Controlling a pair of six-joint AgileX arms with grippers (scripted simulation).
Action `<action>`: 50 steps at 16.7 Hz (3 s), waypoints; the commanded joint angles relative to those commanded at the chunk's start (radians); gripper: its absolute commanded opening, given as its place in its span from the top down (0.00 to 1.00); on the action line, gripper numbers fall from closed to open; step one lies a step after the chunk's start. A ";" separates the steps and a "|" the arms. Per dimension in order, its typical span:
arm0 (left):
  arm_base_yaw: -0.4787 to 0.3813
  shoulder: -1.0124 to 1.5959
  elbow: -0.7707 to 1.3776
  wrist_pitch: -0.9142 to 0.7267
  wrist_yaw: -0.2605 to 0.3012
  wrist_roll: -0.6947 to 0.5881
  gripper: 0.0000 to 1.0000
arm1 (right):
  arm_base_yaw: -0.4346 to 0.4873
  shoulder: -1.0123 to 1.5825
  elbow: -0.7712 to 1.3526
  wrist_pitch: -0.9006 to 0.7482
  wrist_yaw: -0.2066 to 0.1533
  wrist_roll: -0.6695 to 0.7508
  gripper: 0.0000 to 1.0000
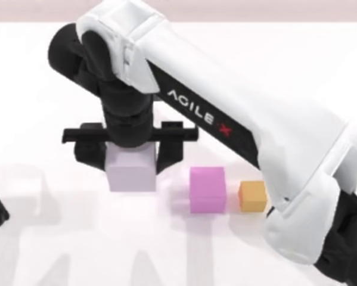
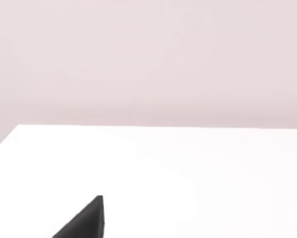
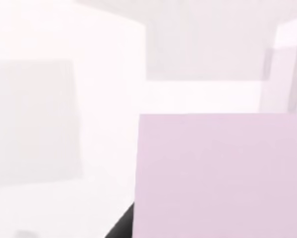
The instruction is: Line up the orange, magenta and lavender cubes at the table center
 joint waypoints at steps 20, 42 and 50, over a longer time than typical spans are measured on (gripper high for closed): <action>0.000 0.000 0.000 0.000 0.000 0.000 0.00 | 0.002 0.420 0.590 -0.170 0.006 0.003 1.00; 0.000 0.000 0.000 0.000 0.000 0.000 0.00 | 0.013 0.426 0.611 -0.096 -0.005 0.003 0.00; 0.000 0.000 0.000 0.000 0.000 0.000 0.00 | 0.018 0.198 0.369 -0.083 -0.009 0.002 0.00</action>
